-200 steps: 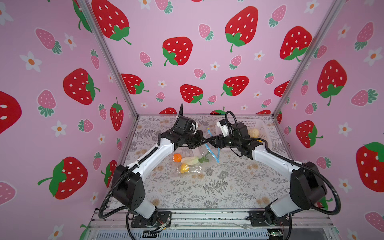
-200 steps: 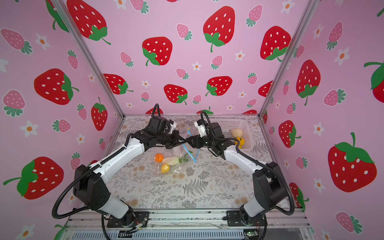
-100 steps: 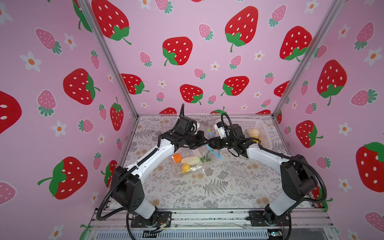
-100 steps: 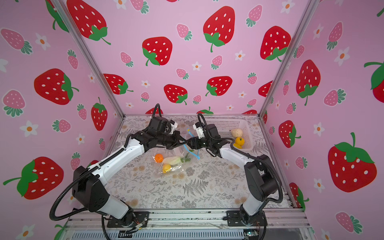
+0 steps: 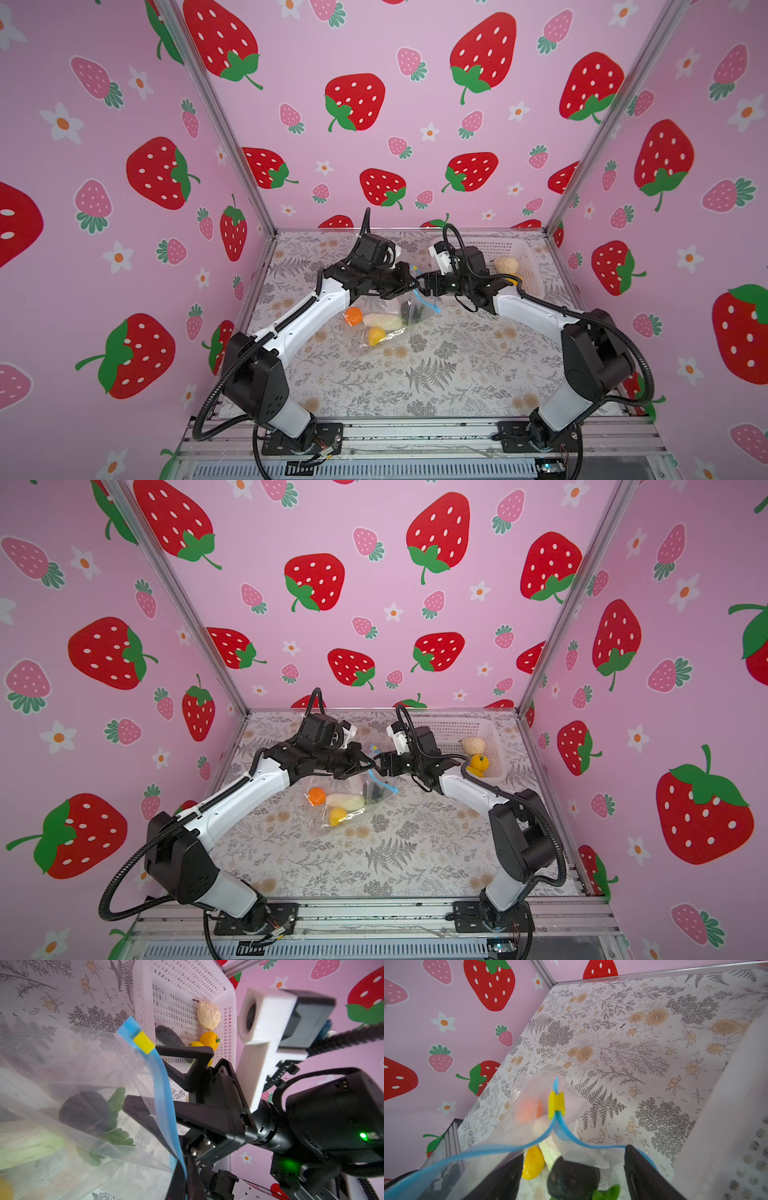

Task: Place the food in the zip-top bag and seal the zipper
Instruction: 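Carry the avocado to the bag mouth and release it inside, then move the right gripper back over the basket toward the pear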

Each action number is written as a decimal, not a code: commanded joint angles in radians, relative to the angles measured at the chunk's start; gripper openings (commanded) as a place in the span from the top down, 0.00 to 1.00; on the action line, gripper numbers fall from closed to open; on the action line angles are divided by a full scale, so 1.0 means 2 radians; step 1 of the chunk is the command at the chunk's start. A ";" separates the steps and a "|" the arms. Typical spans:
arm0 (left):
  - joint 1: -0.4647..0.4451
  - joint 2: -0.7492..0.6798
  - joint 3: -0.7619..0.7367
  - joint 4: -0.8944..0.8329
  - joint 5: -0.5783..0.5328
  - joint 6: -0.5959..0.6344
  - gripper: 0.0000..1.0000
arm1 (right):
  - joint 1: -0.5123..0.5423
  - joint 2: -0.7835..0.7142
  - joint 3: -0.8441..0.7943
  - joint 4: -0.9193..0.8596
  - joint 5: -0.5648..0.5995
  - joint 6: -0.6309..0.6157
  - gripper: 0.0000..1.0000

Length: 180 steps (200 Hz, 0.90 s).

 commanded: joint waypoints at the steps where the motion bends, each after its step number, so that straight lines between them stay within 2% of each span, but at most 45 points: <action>1: -0.002 -0.019 -0.010 0.020 -0.003 -0.006 1.00 | 0.003 -0.026 0.014 0.001 0.006 -0.001 0.20; 45: 0.001 -0.020 -0.010 0.012 -0.014 0.003 1.00 | -0.006 -0.067 0.016 -0.040 0.013 -0.023 0.17; 85: 0.005 -0.025 -0.023 0.014 -0.021 0.005 1.00 | -0.023 -0.125 -0.009 -0.043 0.037 -0.034 0.14; 114: 0.006 -0.016 -0.023 0.021 -0.013 0.003 1.00 | -0.043 -0.156 0.002 -0.087 0.052 -0.050 0.14; 141: 0.007 -0.008 -0.024 0.029 -0.008 0.003 1.00 | -0.078 -0.185 0.020 -0.163 0.135 -0.076 0.15; 163: 0.010 0.002 -0.020 0.026 -0.002 0.006 1.00 | -0.120 -0.178 0.005 -0.161 0.197 -0.075 0.18; 180: 0.011 0.006 -0.021 0.032 0.003 0.002 1.00 | -0.147 -0.140 0.006 -0.151 0.230 -0.074 0.21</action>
